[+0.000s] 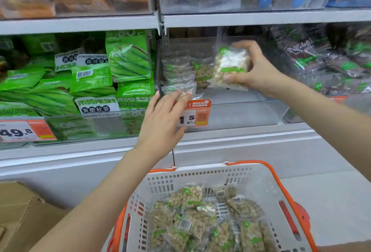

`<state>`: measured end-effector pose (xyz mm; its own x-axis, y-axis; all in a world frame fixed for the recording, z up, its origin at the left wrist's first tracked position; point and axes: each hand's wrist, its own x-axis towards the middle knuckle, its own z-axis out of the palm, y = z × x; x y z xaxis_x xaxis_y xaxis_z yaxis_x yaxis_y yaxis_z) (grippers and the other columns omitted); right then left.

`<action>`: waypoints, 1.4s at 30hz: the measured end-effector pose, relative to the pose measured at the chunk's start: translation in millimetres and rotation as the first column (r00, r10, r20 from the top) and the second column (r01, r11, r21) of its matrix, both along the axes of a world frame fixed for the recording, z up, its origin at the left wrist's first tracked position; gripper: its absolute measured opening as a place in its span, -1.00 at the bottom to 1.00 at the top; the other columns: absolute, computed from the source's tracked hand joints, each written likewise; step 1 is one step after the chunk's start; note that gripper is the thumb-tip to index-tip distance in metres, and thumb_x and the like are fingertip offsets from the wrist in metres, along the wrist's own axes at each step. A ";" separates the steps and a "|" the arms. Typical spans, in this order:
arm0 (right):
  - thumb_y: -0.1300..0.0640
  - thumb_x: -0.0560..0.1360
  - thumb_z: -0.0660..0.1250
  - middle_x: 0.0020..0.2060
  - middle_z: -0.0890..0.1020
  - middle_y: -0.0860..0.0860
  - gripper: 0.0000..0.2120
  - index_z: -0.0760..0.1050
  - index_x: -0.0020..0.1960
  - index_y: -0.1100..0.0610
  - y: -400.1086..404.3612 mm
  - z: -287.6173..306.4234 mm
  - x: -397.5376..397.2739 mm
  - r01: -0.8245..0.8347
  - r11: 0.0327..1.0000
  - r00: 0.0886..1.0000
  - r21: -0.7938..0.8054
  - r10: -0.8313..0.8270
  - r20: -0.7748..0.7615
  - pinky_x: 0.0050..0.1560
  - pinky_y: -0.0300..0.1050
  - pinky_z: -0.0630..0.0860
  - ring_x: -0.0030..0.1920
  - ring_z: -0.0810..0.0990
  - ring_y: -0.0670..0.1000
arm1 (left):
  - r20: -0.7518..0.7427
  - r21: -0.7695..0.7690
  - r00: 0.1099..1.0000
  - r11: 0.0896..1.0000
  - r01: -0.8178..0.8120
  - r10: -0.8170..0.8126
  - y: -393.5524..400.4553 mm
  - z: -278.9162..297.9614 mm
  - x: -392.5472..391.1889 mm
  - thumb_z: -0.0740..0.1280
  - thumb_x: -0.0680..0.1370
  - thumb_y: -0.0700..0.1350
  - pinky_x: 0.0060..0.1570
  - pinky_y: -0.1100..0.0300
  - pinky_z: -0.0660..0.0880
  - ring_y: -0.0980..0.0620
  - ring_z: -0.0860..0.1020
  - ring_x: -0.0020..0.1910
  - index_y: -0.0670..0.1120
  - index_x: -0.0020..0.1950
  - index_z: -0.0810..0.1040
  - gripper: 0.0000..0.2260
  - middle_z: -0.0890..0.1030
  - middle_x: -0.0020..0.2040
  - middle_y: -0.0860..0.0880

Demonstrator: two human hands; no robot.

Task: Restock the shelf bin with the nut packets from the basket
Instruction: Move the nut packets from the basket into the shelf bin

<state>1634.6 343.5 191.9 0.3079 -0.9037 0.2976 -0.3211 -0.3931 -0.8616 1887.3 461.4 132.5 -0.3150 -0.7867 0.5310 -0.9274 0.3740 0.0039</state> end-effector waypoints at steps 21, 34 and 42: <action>0.16 0.15 0.65 0.36 0.27 0.16 0.24 -0.17 0.49 -0.15 -82.7 -65.9 53.0 0.231 0.970 0.883 0.076 -0.176 -0.436 -0.23 0.04 0.61 0.14 0.53 0.20 | -0.102 -0.067 0.988 0.990 -0.125 0.118 -15.1 -9.7 -18.3 0.48 0.21 -0.26 0.41 0.01 -0.09 -0.11 0.37 0.23 -0.06 0.38 0.42 -0.27 0.49 0.17 -0.17; 0.15 0.32 0.57 0.14 0.39 0.12 -0.06 -0.01 0.42 -0.19 -76.4 -58.1 48.2 0.201 0.969 0.912 0.140 -0.133 -0.389 -0.37 -0.05 0.64 -0.02 0.57 0.13 | -0.097 -0.072 0.987 0.988 -0.137 0.130 -14.9 -9.3 -19.7 0.48 0.21 -0.27 0.41 0.02 -0.10 -0.13 0.37 0.22 -0.06 0.38 0.42 -0.27 0.49 0.16 -0.18; 0.19 0.33 0.55 0.17 0.39 0.16 -0.08 -0.02 0.40 -0.14 -79.3 -58.5 46.5 0.178 0.974 0.903 0.137 -0.106 -0.417 -0.40 -0.12 0.63 0.00 0.57 0.16 | -0.112 -0.084 0.986 0.988 -0.133 0.123 -15.8 -11.7 -20.3 0.47 0.21 -0.28 0.41 0.02 -0.11 -0.12 0.35 0.23 -0.07 0.34 0.43 -0.30 0.49 0.16 -0.18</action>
